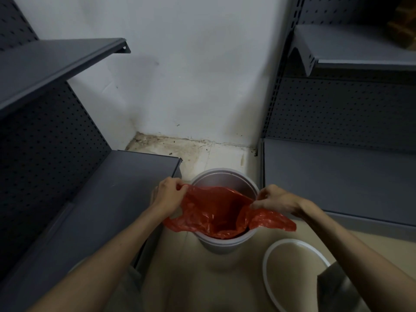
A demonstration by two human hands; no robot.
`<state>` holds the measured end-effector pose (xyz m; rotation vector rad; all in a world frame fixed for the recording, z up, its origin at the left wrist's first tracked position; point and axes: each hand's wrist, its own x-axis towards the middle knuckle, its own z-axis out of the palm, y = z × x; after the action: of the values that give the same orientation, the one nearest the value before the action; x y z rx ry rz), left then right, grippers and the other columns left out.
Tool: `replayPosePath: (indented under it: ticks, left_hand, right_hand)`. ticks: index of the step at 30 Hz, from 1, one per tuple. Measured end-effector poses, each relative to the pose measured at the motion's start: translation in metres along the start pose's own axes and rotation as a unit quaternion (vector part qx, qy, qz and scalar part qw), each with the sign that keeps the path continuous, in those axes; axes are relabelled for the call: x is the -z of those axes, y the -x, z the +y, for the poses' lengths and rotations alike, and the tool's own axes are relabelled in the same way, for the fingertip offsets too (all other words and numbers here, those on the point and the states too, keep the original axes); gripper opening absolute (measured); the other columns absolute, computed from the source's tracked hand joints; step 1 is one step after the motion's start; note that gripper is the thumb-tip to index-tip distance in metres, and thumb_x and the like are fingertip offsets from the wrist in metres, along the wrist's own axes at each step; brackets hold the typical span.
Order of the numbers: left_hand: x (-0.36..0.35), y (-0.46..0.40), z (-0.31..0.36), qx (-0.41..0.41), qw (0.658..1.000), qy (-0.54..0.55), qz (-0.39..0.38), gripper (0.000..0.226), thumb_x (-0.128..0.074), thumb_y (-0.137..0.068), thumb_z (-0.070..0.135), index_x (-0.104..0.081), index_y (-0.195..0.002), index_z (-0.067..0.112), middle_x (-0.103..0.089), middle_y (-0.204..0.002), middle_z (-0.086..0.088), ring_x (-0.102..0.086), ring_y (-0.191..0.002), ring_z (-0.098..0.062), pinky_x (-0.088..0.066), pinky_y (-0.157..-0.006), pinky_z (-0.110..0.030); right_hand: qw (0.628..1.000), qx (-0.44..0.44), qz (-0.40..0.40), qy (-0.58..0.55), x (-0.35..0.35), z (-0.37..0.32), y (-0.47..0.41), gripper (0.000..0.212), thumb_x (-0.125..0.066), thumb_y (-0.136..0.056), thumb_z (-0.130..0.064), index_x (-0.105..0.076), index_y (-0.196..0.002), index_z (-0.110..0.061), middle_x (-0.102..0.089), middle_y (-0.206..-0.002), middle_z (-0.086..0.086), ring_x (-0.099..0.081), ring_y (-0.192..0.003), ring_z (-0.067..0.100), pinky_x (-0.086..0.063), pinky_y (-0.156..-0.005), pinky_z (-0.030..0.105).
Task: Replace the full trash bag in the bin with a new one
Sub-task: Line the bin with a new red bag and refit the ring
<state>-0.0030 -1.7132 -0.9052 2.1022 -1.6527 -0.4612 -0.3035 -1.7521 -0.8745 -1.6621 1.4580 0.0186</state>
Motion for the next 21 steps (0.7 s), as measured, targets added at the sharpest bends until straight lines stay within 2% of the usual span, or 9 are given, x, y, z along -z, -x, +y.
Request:
replayPosePath:
  ticks: [3,6,9,12,15,17,18,21]
  left_hand:
    - [0.0,0.0,0.0,0.003,1.0,-0.006,0.004,0.021,-0.055,-0.095,0.039,-0.071,-0.095,0.026,-0.058,-0.096,0.007,-0.054,-0.086,-0.013,-0.04,-0.074,-0.029]
    - [-0.002,-0.004,-0.002,0.005,1.0,-0.012,0.002,0.02,-0.054,-0.095,0.038,-0.07,-0.095,0.026,-0.061,-0.101,0.003,-0.059,-0.091,-0.018,-0.041,-0.074,-0.03]
    - [-0.005,-0.008,-0.004,0.01,1.0,-0.023,0.004,0.023,-0.052,-0.096,0.037,-0.07,-0.096,0.023,-0.063,-0.103,-0.002,-0.062,-0.094,-0.023,-0.043,-0.075,-0.031]
    - [-0.008,-0.009,-0.005,0.01,1.0,-0.025,0.005,0.028,-0.048,-0.098,0.036,-0.071,-0.096,0.019,-0.061,-0.1,-0.003,-0.061,-0.092,-0.024,-0.045,-0.075,-0.033]
    - [-0.008,-0.008,-0.003,0.004,1.0,-0.031,-0.003,0.029,-0.046,-0.099,0.037,-0.07,-0.094,0.021,-0.058,-0.098,-0.001,-0.059,-0.087,-0.022,-0.044,-0.074,-0.033]
    - [-0.008,-0.007,-0.003,0.002,1.0,-0.031,-0.002,0.029,-0.046,-0.099,0.037,-0.069,-0.09,0.021,-0.058,-0.097,-0.001,-0.057,-0.084,-0.019,-0.042,-0.072,-0.032]
    - [-0.008,-0.008,-0.003,0.002,0.999,-0.032,0.0,0.029,-0.046,-0.099,0.037,-0.068,-0.088,0.022,-0.059,-0.096,0.0,-0.056,-0.082,-0.018,-0.041,-0.07,-0.031]
    - [-0.009,-0.013,-0.002,-0.005,0.999,-0.034,0.002,0.031,-0.045,-0.099,0.037,-0.069,-0.085,0.023,-0.061,-0.088,0.003,-0.06,-0.08,-0.018,-0.045,-0.068,-0.031]
  right_hand:
    - [0.997,-0.001,0.074,0.034,-0.001,0.002,-0.007,0.012,-0.07,-0.082,-0.023,-0.071,-0.089,-0.014,-0.072,-0.09,0.005,-0.068,-0.082,0.017,-0.058,-0.078,0.034]
    - [0.992,-0.033,0.12,0.037,0.001,0.004,-0.012,0.007,-0.066,-0.077,-0.015,-0.069,-0.084,-0.015,-0.069,-0.086,0.005,-0.067,-0.081,0.02,-0.058,-0.081,0.041]
    - [0.992,-0.05,0.112,0.025,0.003,0.002,-0.014,0.01,-0.065,-0.081,-0.01,-0.07,-0.087,-0.004,-0.07,-0.084,0.01,-0.067,-0.082,0.024,-0.056,-0.073,0.036]
    - [0.996,-0.056,0.074,-0.001,0.007,0.002,-0.012,0.017,-0.069,-0.082,-0.017,-0.074,-0.089,-0.003,-0.073,-0.081,0.008,-0.069,-0.08,0.022,-0.053,-0.064,0.026]
    - [0.995,-0.082,0.044,-0.04,0.01,0.005,-0.01,0.025,-0.068,-0.08,-0.031,-0.074,-0.091,-0.009,-0.076,-0.086,0.008,-0.073,-0.076,0.021,-0.059,-0.069,0.033]
    - [0.995,-0.084,0.03,-0.049,0.012,0.005,-0.009,0.032,-0.064,-0.081,-0.035,-0.074,-0.09,-0.006,-0.076,-0.089,0.011,-0.072,-0.078,0.022,-0.058,-0.074,0.035]
    - [0.995,-0.082,0.025,-0.051,0.013,0.004,-0.009,0.031,-0.063,-0.083,-0.034,-0.074,-0.088,-0.005,-0.075,-0.086,0.011,-0.069,-0.074,0.021,-0.057,-0.071,0.033]
    - [0.994,-0.079,0.059,-0.053,0.015,0.003,-0.009,0.022,-0.065,-0.087,-0.024,-0.074,-0.081,-0.005,-0.068,-0.068,0.006,-0.058,-0.055,0.014,-0.044,-0.046,0.016]
